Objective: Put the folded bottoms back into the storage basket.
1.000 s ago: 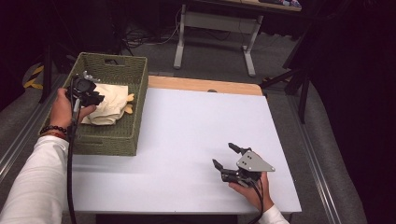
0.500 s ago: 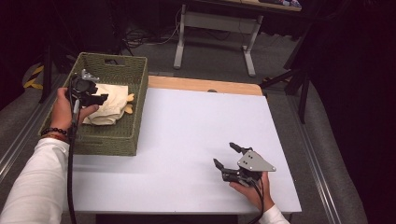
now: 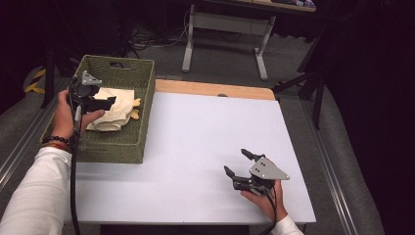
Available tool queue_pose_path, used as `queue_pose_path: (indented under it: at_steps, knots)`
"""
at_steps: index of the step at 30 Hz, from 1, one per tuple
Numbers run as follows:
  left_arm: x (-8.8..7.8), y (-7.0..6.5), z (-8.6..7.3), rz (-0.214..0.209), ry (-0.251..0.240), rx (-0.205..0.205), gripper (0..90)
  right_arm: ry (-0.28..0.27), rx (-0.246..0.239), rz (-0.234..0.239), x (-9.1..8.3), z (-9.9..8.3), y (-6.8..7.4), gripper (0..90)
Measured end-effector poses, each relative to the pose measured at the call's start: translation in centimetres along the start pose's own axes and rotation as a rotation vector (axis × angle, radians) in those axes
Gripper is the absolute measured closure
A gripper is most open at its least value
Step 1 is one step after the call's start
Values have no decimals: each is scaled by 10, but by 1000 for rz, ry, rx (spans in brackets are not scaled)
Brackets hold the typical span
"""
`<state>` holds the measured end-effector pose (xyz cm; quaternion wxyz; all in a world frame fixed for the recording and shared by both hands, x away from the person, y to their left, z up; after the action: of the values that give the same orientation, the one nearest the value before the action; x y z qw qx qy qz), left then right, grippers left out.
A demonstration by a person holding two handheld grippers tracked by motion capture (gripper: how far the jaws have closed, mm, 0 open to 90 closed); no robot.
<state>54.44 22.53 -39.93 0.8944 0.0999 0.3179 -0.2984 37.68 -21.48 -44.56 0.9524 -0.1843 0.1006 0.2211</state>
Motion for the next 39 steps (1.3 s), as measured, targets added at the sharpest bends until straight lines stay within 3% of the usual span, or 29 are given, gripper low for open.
queue_pose_path:
  at_steps: [8,19,30,39]
  knots:
    - [-3,-1,2,10,-30,-4,256,1,1,-2,0,0,0,208]
    - [-8,-8,6,-21,-78,4,148,12,15,-15,2,-1,-2,156]
    - [-13,-18,8,-30,-121,29,118,20,51,-20,2,0,-4,97]
    - [-17,-30,7,-51,-158,62,113,23,40,-26,3,-1,-3,70]
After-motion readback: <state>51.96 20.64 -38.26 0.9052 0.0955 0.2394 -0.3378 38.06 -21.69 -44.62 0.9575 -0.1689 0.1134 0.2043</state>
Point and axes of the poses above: each handheld gripper's, and its own axes: x roughly forward along the jaws, z roughly out of its top, y roughly to its left, the point moved 8 cm from there along x, roughly forward along the jaws, and after that the axes turned 14 degrees about -z, right-handed, at the moved point
